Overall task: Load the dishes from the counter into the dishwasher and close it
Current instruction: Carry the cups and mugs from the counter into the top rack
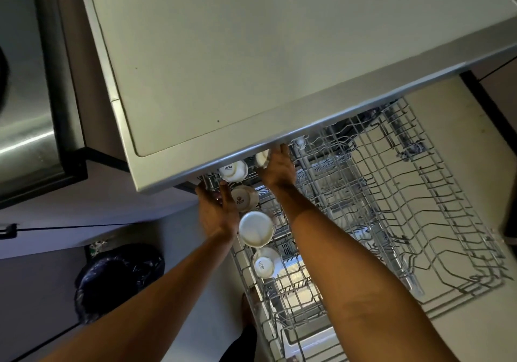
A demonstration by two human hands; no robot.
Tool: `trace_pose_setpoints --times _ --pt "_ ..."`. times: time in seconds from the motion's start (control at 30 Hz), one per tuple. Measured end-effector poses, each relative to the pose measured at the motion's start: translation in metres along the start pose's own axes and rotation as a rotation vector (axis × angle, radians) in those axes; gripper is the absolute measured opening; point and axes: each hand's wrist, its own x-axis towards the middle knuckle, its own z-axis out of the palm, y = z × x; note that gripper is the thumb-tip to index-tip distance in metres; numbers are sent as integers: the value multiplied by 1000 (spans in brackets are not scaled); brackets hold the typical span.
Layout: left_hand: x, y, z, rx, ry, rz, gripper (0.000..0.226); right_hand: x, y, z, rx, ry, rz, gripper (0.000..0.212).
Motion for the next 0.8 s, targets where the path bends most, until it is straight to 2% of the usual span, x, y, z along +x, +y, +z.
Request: trace_pose_setpoints --times 0.13,0.37,0.5,0.63,0.7,0.8 --pt "-2 1 0 -15 -7 11 49 -9 2 -7 -6 -23 -53 99" --pt "-9 9 -4 -9 -16 -18 46 -38 10 -21 -8 71 -123 85" --pt "-10 13 -6 -25 -4 -14 44 -62 14 -29 75 171 -38 55" --pt "-12 14 -9 -30 -13 -21 47 -91 16 -42 340 171 278 16" --pt "-11 12 -13 -20 -71 -28 50 -107 19 -49 328 132 333 13" --pt "-12 4 -33 64 -165 39 42 -131 18 -61 234 87 285 11"
